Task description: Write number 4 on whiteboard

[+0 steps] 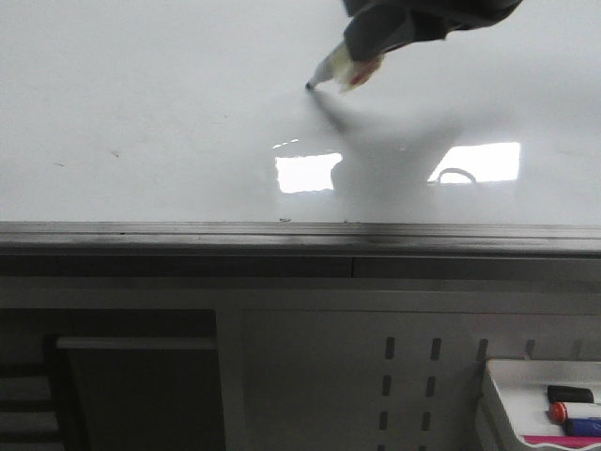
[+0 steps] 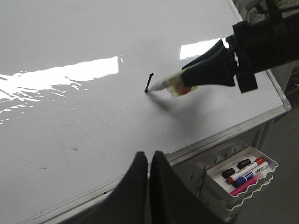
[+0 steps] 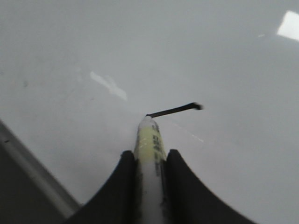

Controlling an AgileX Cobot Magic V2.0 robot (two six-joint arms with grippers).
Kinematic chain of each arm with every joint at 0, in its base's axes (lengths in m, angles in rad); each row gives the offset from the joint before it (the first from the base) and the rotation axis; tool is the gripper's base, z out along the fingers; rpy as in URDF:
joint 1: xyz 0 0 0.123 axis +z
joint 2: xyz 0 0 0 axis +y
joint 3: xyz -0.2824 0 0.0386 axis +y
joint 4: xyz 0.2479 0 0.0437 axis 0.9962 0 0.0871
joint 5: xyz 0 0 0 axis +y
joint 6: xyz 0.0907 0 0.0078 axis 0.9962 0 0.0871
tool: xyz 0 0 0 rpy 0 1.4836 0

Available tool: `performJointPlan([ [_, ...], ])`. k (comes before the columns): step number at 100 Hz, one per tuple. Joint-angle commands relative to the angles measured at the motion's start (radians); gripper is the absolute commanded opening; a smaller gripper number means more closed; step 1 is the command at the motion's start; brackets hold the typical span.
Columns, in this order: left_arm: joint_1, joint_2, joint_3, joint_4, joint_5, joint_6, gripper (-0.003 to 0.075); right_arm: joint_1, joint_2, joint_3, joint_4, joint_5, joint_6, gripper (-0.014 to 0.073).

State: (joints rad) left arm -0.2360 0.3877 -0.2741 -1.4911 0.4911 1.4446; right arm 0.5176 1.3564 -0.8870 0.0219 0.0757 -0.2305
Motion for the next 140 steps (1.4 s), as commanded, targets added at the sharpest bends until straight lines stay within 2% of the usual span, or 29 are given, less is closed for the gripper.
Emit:
performJointPlan([
  [1,0.003,0.004,-0.028,-0.053,0.021,-0.007,-0.002,0.057,0.024,-0.021,0.003,-0.009,-0.002,-0.0055],
  [9,0.003,0.004,-0.028,-0.053,0.035,-0.007,-0.002,0.095,0.058,-0.021,0.037,-0.019,0.003,-0.0055],
  [20,0.003,0.004,-0.028,-0.055,0.044,-0.007,-0.002,0.097,0.072,-0.021,0.07,-0.031,0.003,-0.0054],
  [43,0.003,0.004,-0.028,-0.069,0.051,-0.007,-0.002,0.047,0.026,-0.021,0.068,0.012,0.003,-0.0053],
  [60,0.003,0.004,-0.028,-0.069,0.051,-0.007,-0.002,-0.051,-0.047,-0.021,0.036,0.155,0.003,-0.0053],
  [78,0.003,0.004,-0.028,-0.069,0.051,-0.004,-0.002,-0.211,-0.149,-0.021,-0.012,0.36,0.026,-0.0053],
  [95,0.003,0.004,-0.028,-0.069,0.051,-0.002,-0.002,-0.3,-0.21,-0.021,-0.053,0.402,0.055,-0.0053],
  [106,0.003,0.004,-0.028,-0.069,0.051,-0.002,-0.002,-0.3,-0.216,-0.021,-0.068,0.404,0.055,-0.0053],
  [116,0.003,0.004,-0.028,-0.069,0.051,-0.002,-0.002,-0.27,-0.251,-0.021,-0.014,0.391,0.055,-0.0053],
  [140,0.003,0.004,-0.028,-0.07,0.061,-0.002,-0.002,-0.107,-0.31,-0.021,0.015,0.206,0.055,-0.0053],
])
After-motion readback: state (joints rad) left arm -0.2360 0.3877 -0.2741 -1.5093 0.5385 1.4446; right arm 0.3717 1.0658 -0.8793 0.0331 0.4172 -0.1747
